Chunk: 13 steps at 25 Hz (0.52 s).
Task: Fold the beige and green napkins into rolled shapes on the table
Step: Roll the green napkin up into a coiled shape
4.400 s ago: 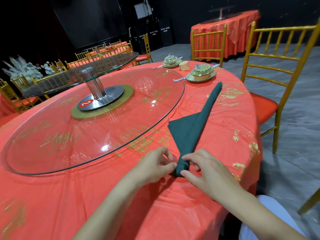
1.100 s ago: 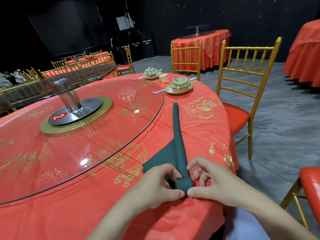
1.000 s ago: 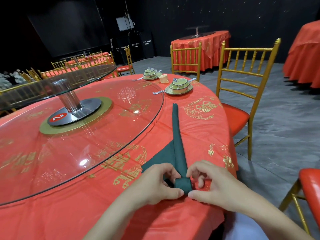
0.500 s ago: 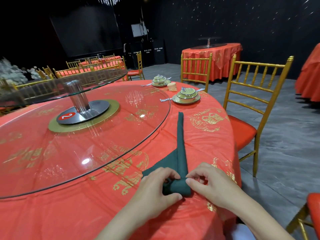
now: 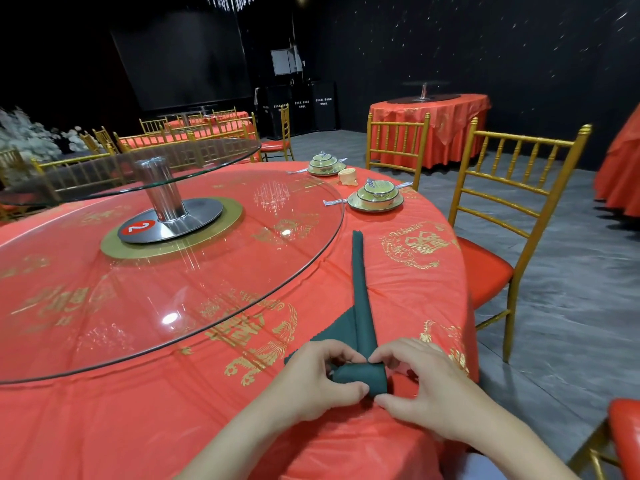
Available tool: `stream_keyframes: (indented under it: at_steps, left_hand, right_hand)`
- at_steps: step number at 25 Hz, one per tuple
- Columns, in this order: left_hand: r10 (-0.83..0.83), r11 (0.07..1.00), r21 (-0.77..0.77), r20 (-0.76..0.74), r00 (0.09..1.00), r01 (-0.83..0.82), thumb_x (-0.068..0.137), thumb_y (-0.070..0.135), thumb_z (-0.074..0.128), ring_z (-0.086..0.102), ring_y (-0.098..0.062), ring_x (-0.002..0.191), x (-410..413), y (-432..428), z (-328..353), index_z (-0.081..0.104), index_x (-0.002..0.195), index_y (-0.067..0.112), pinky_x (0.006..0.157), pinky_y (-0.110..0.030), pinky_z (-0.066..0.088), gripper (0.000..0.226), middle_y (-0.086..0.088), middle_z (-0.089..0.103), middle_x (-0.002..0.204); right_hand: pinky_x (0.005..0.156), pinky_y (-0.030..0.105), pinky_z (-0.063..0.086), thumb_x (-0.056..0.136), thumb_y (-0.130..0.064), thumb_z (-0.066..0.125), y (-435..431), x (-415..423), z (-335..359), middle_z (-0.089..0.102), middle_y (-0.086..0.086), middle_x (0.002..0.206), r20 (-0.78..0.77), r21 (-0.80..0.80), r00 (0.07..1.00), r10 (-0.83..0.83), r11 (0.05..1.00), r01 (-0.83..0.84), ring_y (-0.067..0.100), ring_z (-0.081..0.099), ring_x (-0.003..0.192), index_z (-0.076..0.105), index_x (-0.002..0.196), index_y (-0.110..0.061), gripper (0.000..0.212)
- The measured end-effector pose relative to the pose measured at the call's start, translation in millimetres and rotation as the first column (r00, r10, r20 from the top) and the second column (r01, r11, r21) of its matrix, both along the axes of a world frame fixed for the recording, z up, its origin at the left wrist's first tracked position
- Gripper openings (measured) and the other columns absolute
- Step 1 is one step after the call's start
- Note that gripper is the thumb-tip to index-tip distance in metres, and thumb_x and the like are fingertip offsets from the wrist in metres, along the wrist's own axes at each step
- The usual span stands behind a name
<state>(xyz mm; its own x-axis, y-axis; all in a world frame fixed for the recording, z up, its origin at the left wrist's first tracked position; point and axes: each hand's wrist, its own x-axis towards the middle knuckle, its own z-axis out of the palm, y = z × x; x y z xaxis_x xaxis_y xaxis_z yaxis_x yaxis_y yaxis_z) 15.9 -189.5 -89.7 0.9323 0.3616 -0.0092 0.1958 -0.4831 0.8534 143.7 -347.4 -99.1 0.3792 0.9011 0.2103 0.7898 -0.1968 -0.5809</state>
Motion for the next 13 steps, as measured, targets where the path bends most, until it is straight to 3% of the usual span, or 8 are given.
stream_keyframes:
  at_steps: [3, 6, 9, 13]
  left_hand:
    - [-0.039, 0.998, -0.044, -0.07, 0.997, 0.036, 0.06, 0.037, 0.075, 0.054, -0.01, 0.06, -6, -11, 3, 0.07, 0.084, 0.023, 0.059, -0.033, 0.043, 0.028, 0.004, 0.065, 0.068]
    - [-0.088, 0.993, -0.087, -0.15, 0.985, 0.076, 0.065, 0.029, 0.075, 0.052, -0.011, 0.061, -8, -21, 11, 0.07, 0.08, 0.02, 0.059, -0.028, 0.039, 0.019, 0.004, 0.063, 0.067]
    - [-0.027, 0.998, -0.056, -0.268, 0.963, 0.013, 0.068, 0.029, 0.076, 0.049, -0.012, 0.063, -2, -20, 19, 0.07, 0.074, 0.023, 0.06, -0.027, 0.036, 0.011, 0.001, 0.06, 0.07]
    - [0.058, 0.998, 0.016, -0.375, 0.925, -0.056, 0.056, 0.048, 0.073, 0.046, -0.014, 0.065, 7, -15, 23, 0.07, 0.08, 0.019, 0.062, -0.028, 0.033, 0.038, 0.002, 0.055, 0.072]
  right_hand:
    - [0.084, 0.013, 0.036, 0.065, -0.046, 0.072, -12, 0, -1, 0.058, -0.025, 0.095, -0.112, 0.004, 0.993, 0.043, 0.999, -0.043, -0.002, 0.049, 0.1, 0.059, 0.097, -0.046, 0.034]
    - [0.079, 0.016, 0.043, 0.062, -0.048, 0.072, -22, -1, -5, 0.062, -0.02, 0.092, -0.187, 0.047, 0.977, 0.105, 0.994, -0.098, 0.007, 0.058, 0.09, 0.063, 0.097, -0.042, 0.037]
    - [0.081, 0.013, 0.042, 0.066, -0.049, 0.067, -22, 1, -6, 0.057, -0.02, 0.099, -0.183, 0.083, 0.976, 0.121, 0.991, -0.107, 0.006, 0.058, 0.092, 0.066, 0.098, -0.04, 0.033]
    - [0.079, 0.013, 0.044, 0.077, -0.039, 0.066, -20, 2, -3, 0.056, -0.021, 0.092, -0.202, 0.057, 0.974, 0.1, 0.994, -0.091, 0.005, 0.057, 0.087, 0.056, 0.104, -0.047, 0.03]
